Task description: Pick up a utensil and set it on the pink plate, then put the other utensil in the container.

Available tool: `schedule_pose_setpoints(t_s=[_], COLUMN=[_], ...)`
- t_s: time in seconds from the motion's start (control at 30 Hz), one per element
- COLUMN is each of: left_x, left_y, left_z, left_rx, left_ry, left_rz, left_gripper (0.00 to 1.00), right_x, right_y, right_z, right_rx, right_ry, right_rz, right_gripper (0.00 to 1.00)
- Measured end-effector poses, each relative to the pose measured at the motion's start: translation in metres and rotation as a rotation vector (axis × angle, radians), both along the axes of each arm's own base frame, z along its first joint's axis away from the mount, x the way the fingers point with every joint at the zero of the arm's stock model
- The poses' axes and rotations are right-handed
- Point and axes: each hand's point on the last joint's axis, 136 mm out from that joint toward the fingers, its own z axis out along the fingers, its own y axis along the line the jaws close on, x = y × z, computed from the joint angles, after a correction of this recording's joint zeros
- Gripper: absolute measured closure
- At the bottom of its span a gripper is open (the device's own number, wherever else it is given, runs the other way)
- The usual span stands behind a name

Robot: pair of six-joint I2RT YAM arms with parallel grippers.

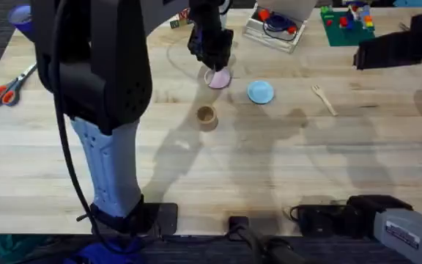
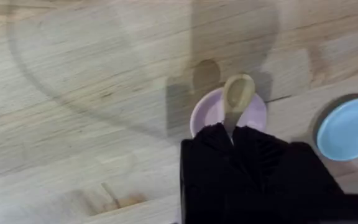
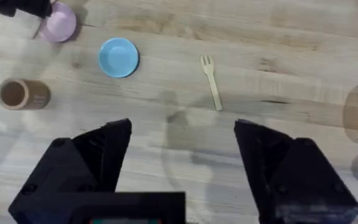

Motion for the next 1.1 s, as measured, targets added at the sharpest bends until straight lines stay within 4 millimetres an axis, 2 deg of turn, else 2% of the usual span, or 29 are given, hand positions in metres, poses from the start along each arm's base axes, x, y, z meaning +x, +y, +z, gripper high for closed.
schedule_pose_setpoints(t_s=[0.67,0.97,1.1], left_x=[0.004,-0.007,-0.006], left_y=[-0.002,0.003,0.003], left_z=[0.0,-0.014,-0.015], left_rx=[-0.007,0.009,0.008], left_ry=[-0.016,0.025,0.021], left_rz=[0.0,0.007,0.007], left_gripper=[0.959,0.958,0.959], right_x=[0.0,0.0,0.0], right_y=[0.0,0.0,0.0], right_z=[0.0,0.0,0.0], right_rx=[0.0,0.0,0.0], right_ry=[0.0,0.0,0.0], right_rz=[0.0,0.0,0.0], right_gripper=[0.006,0.005,0.005])
